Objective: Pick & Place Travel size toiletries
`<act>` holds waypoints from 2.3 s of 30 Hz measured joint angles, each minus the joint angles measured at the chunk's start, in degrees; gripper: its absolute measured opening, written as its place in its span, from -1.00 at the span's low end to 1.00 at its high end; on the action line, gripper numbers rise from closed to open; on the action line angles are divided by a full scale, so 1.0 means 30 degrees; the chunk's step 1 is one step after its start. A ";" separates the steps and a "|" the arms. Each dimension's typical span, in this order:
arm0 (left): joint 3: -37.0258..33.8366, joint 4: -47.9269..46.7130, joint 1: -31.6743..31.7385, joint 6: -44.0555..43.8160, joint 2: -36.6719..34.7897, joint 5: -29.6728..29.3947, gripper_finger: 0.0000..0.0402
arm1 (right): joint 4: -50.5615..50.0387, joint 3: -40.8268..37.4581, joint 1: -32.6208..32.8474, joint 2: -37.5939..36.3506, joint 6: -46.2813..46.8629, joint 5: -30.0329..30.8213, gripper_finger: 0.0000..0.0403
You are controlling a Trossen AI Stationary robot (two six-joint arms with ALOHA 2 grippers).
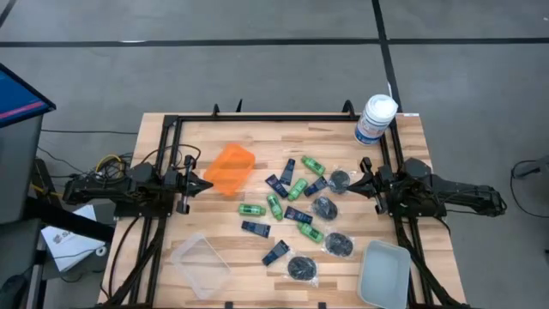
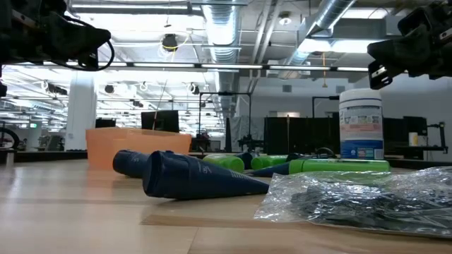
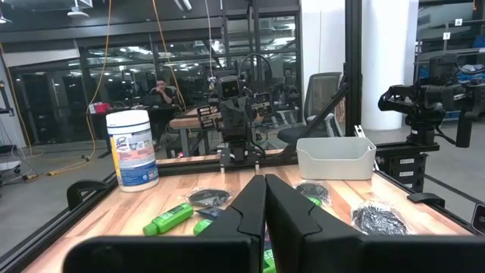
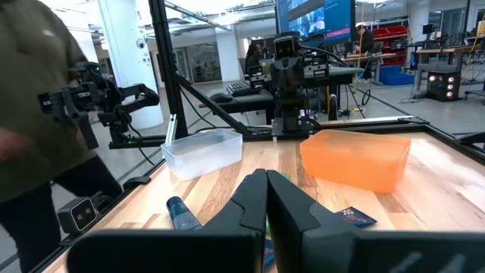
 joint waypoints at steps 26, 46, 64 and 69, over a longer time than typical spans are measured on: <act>-0.0006 0.0095 -0.0007 -0.3398 -0.0001 0.0058 -0.99 | 0.0000 0.0000 0.0007 -0.0007 -0.0002 0.0007 -1.00; -0.0006 0.0589 -0.0007 -1.1493 0.0006 -0.0029 -0.99 | 0.0163 -0.0003 -0.0277 -0.0003 0.1169 0.0029 -1.00; 0.0153 0.7686 -0.0007 -1.3936 0.0781 -0.2086 -0.99 | 0.0168 0.0000 -0.0277 0.0000 1.4022 0.0178 -1.00; 0.2523 0.7961 -0.0007 -1.3793 0.3676 -0.2067 -0.99 | 0.0168 0.0000 -0.0277 0.0000 1.4022 0.0597 -1.00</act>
